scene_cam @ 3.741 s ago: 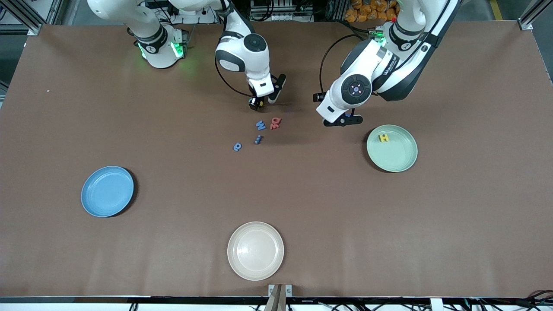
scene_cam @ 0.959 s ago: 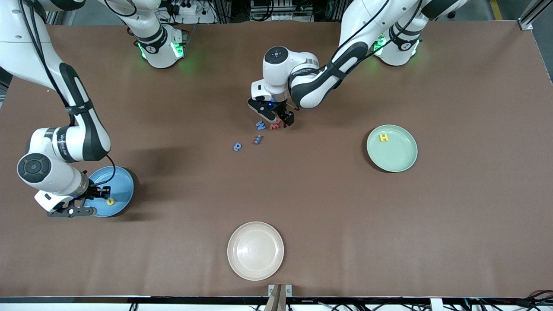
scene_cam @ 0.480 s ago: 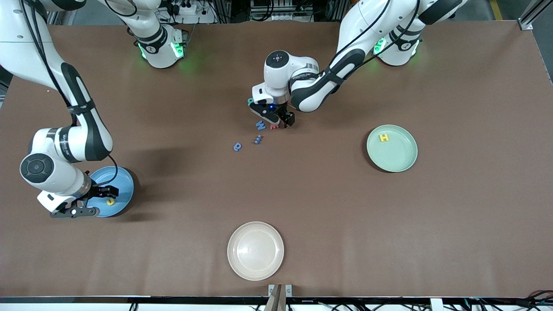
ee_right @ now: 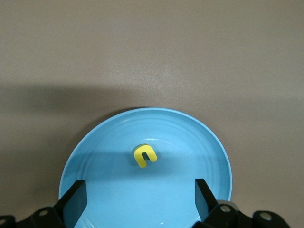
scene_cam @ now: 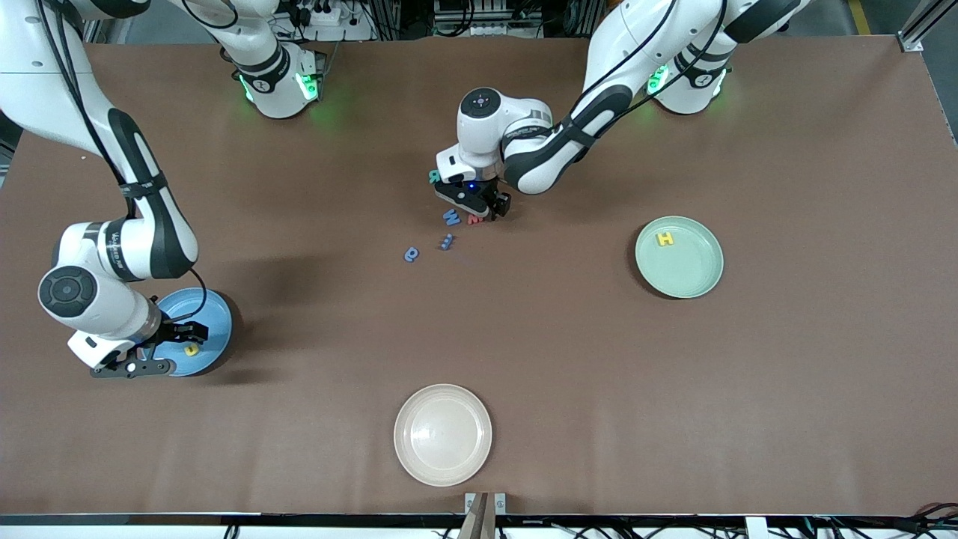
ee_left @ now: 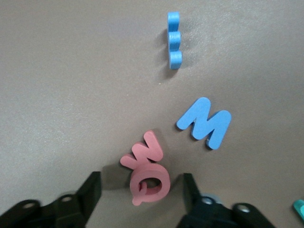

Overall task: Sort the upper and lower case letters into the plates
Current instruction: 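Grasp the pink foam Q with the left gripper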

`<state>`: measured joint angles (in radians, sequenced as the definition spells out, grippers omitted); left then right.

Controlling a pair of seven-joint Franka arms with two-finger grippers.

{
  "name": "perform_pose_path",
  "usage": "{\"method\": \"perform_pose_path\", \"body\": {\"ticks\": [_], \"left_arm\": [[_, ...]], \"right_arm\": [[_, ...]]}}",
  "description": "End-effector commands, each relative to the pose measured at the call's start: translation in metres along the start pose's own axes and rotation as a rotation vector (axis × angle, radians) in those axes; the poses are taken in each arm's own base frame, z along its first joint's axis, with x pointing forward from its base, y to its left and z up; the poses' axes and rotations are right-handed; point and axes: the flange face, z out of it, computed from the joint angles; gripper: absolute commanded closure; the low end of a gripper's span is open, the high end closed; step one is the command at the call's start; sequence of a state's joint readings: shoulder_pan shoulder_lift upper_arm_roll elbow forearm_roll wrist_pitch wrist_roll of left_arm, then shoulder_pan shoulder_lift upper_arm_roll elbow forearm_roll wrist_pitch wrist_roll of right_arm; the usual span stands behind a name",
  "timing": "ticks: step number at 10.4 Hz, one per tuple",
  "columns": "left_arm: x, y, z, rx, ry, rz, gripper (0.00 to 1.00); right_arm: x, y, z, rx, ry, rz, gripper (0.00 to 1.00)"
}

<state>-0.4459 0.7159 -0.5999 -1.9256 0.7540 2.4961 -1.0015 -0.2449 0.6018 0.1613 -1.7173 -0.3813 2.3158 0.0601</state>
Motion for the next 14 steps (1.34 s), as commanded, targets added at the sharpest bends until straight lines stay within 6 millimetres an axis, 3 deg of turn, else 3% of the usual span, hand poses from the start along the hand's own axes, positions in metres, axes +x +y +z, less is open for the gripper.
{"method": "perform_pose_path", "body": {"ticks": [1, 4, 6, 7, 14], "left_arm": [[-0.0003, 0.0025, 0.0010, -0.006, 0.013, -0.017, 0.32], [0.0006, 0.0024, 0.0003, -0.013, 0.005, -0.053, 0.33], [0.0014, 0.0031, -0.0010, -0.026, -0.012, -0.087, 0.49], [0.0013, 0.0029, -0.0009, -0.024, -0.013, -0.090, 0.51], [0.0012, 0.0029, -0.0026, -0.032, -0.036, -0.150, 0.51]], "right_arm": [[0.0026, -0.0001, 0.0002, -0.014, -0.005, -0.005, 0.00], [0.0028, 0.0011, -0.0002, -0.015, -0.004, -0.005, 0.00], [0.0027, 0.0024, -0.0010, -0.015, -0.002, -0.003, 0.00], [0.0027, 0.0024, -0.0010, -0.016, -0.002, -0.004, 0.00], [0.0026, 0.0032, 0.0001, -0.016, -0.003, -0.004, 0.00]]}}
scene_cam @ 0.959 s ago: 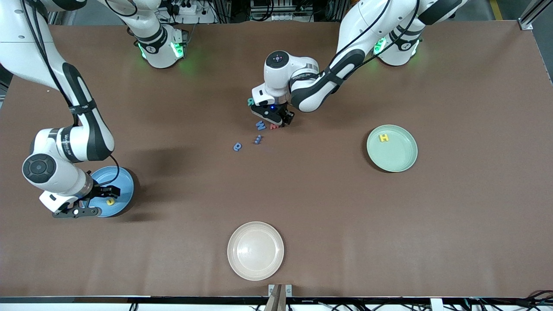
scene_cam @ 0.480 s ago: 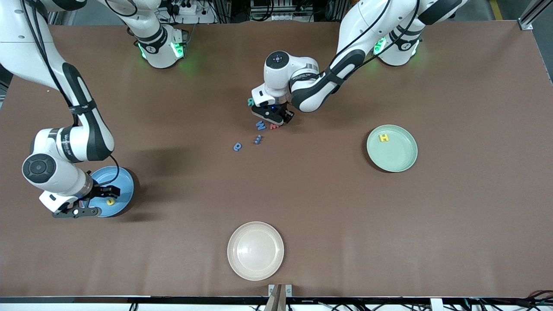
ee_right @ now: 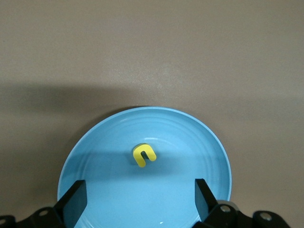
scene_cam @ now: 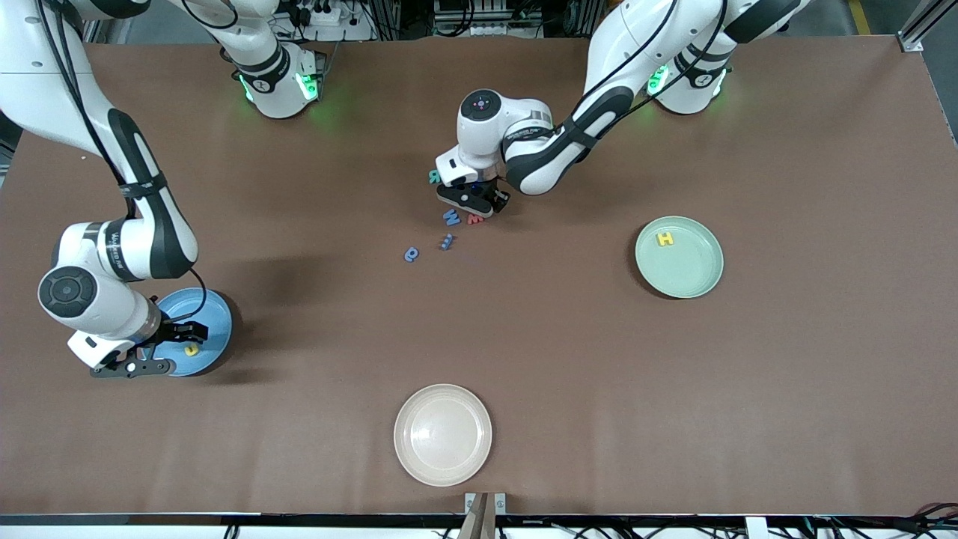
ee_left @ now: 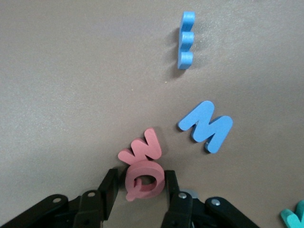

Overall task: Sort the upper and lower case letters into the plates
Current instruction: 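Grasp the pink foam Q with the left gripper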

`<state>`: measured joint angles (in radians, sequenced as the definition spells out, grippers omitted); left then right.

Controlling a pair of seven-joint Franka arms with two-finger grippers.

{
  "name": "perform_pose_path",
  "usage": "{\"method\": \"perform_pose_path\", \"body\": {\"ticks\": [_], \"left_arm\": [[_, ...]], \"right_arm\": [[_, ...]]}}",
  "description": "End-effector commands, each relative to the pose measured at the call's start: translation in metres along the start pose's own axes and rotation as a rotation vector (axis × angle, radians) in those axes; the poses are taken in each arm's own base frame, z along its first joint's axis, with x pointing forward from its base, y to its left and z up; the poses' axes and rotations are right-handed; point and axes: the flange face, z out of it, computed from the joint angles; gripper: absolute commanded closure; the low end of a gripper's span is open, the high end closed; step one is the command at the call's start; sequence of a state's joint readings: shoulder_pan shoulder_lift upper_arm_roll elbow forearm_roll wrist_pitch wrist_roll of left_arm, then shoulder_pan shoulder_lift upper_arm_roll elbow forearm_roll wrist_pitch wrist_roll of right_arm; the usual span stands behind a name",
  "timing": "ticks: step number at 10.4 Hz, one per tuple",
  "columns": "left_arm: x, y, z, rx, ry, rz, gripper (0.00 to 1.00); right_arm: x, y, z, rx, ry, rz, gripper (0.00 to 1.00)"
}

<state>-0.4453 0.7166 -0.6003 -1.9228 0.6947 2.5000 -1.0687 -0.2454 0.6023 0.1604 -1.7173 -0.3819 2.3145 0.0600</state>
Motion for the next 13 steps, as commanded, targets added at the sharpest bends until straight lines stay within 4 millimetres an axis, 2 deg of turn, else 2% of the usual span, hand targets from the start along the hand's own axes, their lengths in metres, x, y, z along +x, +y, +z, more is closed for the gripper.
{"method": "perform_pose_path", "body": {"ticks": [1, 2, 5, 10, 13], "left_arm": [[0.000, 0.002, -0.002, -0.009, -0.008, -0.036, 0.53], [0.000, 0.003, -0.002, -0.011, -0.009, -0.036, 0.54], [0.000, 0.003, -0.002, -0.010, -0.008, -0.035, 0.68], [0.002, 0.000, -0.008, -0.008, -0.040, -0.085, 0.68], [0.004, -0.005, -0.020, 0.010, -0.084, -0.138, 0.68]], "right_arm": [[0.003, 0.002, -0.001, -0.015, 0.000, -0.005, 0.00], [0.003, 0.004, -0.001, -0.015, 0.001, -0.003, 0.00], [0.003, 0.004, -0.001, -0.015, 0.001, -0.003, 0.00], [0.004, 0.002, -0.001, -0.011, 0.001, 0.002, 0.00], [0.006, -0.014, -0.005, 0.008, 0.005, 0.020, 0.00]]}}
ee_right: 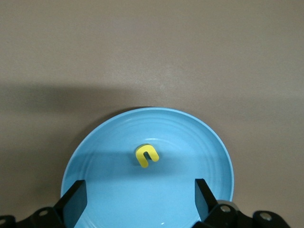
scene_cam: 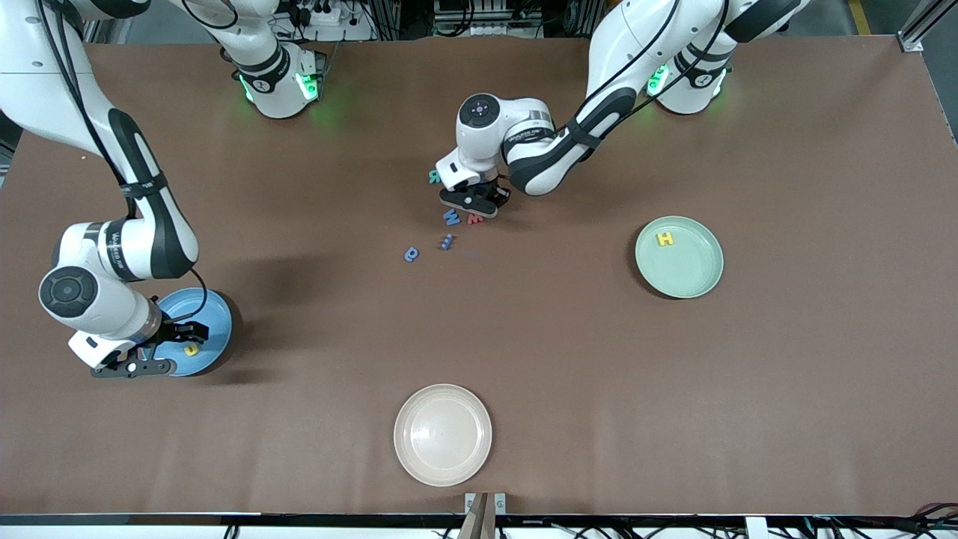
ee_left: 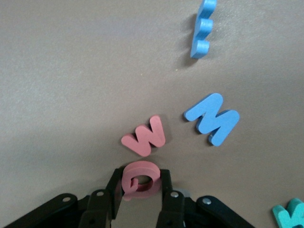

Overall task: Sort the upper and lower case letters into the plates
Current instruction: 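Grasp the pink foam Q with the left gripper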

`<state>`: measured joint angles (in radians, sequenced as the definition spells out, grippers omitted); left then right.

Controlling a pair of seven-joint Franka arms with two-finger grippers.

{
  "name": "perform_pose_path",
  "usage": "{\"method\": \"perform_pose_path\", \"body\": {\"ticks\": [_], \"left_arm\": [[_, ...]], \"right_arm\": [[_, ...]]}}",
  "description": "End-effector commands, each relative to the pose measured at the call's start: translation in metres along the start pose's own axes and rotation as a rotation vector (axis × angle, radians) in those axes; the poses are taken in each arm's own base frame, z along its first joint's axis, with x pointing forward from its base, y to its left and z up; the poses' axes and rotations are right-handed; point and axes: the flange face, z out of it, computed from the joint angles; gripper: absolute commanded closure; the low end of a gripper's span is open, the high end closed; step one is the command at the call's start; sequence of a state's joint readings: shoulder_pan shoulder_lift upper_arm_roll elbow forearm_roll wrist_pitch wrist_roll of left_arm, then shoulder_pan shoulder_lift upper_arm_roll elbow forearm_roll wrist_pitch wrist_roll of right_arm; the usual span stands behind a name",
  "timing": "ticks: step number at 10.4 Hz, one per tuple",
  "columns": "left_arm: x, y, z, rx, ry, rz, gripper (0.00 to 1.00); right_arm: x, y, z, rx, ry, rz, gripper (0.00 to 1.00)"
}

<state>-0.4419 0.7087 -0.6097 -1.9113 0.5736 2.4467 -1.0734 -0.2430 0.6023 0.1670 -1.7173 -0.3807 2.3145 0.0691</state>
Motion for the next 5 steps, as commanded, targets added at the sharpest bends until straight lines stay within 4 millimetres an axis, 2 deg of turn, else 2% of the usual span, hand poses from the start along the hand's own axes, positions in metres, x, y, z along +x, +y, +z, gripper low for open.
{"method": "perform_pose_path", "body": {"ticks": [1, 2, 3, 4, 5], "left_arm": [[0.007, -0.014, -0.021, 0.033, -0.025, -0.045, 0.68], [0.019, -0.033, -0.032, 0.035, -0.049, -0.027, 0.68], [0.031, -0.053, -0.047, 0.024, -0.078, 0.008, 0.68], [0.043, -0.079, -0.057, 0.028, -0.110, 0.050, 0.68], [0.057, -0.115, -0.065, 0.033, -0.146, 0.110, 0.68]], "right_arm": [[0.007, -0.022, -0.006, 0.022, 0.004, 0.037, 0.00], [0.008, -0.040, -0.009, 0.039, -0.004, 0.069, 0.00], [0.007, -0.067, -0.013, 0.045, -0.043, 0.114, 0.00], [0.008, -0.095, -0.022, 0.056, -0.046, 0.157, 0.00], [0.006, -0.120, -0.031, 0.069, -0.058, 0.202, 0.00]]}}
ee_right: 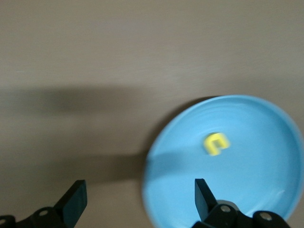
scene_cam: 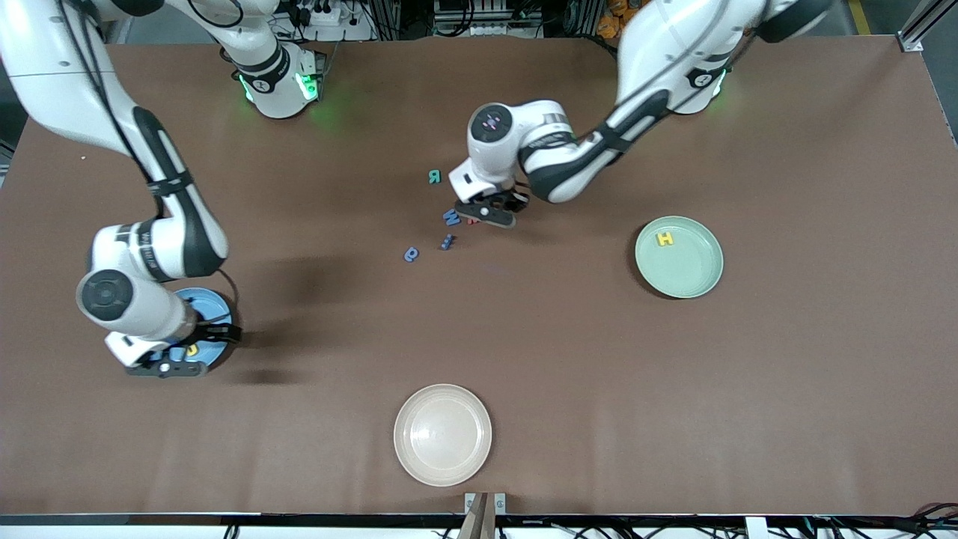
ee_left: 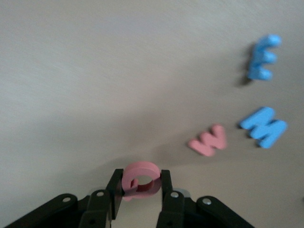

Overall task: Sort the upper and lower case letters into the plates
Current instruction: 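Place the Q on the green plate while the right gripper returns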

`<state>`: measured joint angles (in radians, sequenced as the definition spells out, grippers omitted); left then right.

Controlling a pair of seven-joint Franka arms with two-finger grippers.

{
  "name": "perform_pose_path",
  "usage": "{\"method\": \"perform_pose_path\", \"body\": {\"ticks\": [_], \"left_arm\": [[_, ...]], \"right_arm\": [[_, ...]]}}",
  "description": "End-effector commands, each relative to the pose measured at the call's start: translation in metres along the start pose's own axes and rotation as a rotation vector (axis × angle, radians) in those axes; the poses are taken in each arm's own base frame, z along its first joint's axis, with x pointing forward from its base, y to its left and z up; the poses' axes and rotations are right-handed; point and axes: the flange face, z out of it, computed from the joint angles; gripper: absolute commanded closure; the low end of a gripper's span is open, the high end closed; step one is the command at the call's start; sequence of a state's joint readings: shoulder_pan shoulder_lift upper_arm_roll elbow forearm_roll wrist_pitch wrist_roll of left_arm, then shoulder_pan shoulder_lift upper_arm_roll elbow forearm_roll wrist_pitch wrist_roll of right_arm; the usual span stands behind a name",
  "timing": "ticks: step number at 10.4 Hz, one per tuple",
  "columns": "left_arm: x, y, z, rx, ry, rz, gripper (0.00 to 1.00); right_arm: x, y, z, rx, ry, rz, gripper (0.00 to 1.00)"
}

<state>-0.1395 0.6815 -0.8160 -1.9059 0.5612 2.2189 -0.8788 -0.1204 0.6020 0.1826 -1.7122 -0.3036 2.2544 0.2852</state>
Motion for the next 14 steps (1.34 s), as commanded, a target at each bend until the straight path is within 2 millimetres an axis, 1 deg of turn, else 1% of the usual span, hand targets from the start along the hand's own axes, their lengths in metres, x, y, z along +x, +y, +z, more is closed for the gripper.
{"method": "perform_pose_path", "body": {"ticks": [1, 2, 3, 4, 5, 6, 7, 8, 9, 10, 11, 12, 13, 14], "left_arm": [[0.017, -0.077, -0.026, -0.017, -0.072, 0.101, 0.67], [0.022, -0.123, -0.022, -0.020, -0.108, 0.125, 0.67], [0.027, -0.169, -0.019, -0.049, -0.121, 0.167, 0.67], [0.033, -0.219, -0.016, -0.072, -0.126, 0.205, 0.67], [0.033, -0.261, -0.011, -0.086, -0.140, 0.215, 0.67], [0.027, -0.285, -0.004, -0.092, -0.163, 0.199, 0.67], [0.023, -0.297, -0.001, -0.092, -0.170, 0.182, 0.67], [0.018, -0.305, 0.001, -0.090, -0.178, 0.171, 0.67], [0.010, -0.315, 0.003, -0.078, -0.188, 0.162, 0.66], [0.003, -0.327, 0.001, -0.075, -0.190, 0.160, 0.66], [-0.001, -0.347, -0.001, -0.084, -0.184, 0.187, 0.66], [-0.003, -0.369, -0.001, -0.098, -0.180, 0.217, 0.66], [-0.006, -0.391, 0.002, -0.120, -0.175, 0.242, 0.66], [-0.008, -0.404, 0.004, -0.130, -0.174, 0.243, 0.66]], "right_arm": [[-0.016, -0.064, -0.022, 0.038, -0.035, 0.105, 0.00], [-0.033, -0.094, -0.030, 0.034, -0.039, 0.131, 0.00], [-0.050, -0.119, -0.035, 0.025, -0.042, 0.166, 0.00], [-0.066, -0.147, -0.038, 0.020, -0.045, 0.191, 0.00], [-0.082, -0.173, -0.039, 0.019, -0.055, 0.235, 0.00], [-0.096, -0.199, -0.041, 0.022, -0.060, 0.273, 0.00], [-0.118, -0.230, -0.040, 0.013, -0.066, 0.302, 0.00], [-0.133, -0.246, -0.037, 0.015, -0.080, 0.359, 0.00], [-0.146, -0.252, -0.040, 0.017, -0.092, 0.394, 0.00], [-0.158, -0.261, -0.046, 0.049, -0.116, 0.427, 0.00], [-0.174, -0.287, -0.053, 0.069, -0.127, 0.415, 0.00], [-0.188, -0.317, -0.062, 0.097, -0.118, 0.440, 0.00], [-0.197, -0.337, -0.070, 0.124, -0.123, 0.489, 0.00], [-0.208, -0.354, -0.078, 0.144, -0.138, 0.531, 0.00]]}}
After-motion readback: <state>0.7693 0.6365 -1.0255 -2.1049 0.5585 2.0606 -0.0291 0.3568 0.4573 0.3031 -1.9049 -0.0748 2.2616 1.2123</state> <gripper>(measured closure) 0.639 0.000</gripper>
